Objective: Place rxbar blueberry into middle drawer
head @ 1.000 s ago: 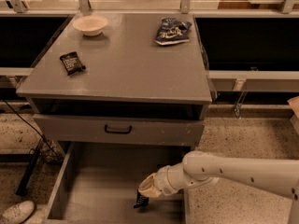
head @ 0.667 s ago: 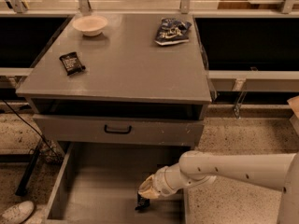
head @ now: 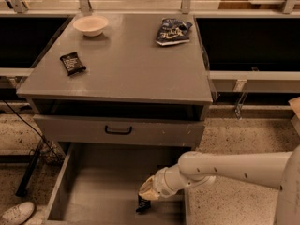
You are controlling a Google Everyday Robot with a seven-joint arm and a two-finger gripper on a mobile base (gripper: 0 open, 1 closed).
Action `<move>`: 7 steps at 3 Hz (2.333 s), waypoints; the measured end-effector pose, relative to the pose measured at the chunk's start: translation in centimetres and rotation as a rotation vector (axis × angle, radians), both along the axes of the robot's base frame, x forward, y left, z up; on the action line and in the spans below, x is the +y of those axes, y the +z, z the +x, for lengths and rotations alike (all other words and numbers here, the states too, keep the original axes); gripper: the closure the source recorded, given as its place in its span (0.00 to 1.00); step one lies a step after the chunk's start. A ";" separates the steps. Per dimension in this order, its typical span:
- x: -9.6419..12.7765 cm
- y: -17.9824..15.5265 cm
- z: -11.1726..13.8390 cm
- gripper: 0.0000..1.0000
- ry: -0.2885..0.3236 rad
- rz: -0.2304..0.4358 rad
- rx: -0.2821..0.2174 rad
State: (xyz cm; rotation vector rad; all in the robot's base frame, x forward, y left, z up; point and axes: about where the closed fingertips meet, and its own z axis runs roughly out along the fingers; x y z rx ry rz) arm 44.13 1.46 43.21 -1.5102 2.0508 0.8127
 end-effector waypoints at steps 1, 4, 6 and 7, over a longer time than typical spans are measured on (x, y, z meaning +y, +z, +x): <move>-0.1 -1.4 0.2 1.00 -0.015 -0.139 0.011; 4.6 -5.1 0.4 1.00 0.072 -0.258 0.058; 4.6 -5.1 0.4 0.73 0.072 -0.258 0.058; 4.6 -5.1 0.4 0.43 0.072 -0.258 0.058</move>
Offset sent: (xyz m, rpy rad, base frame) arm 0.0117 0.0189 -0.0357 -0.3185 0.0445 -0.0099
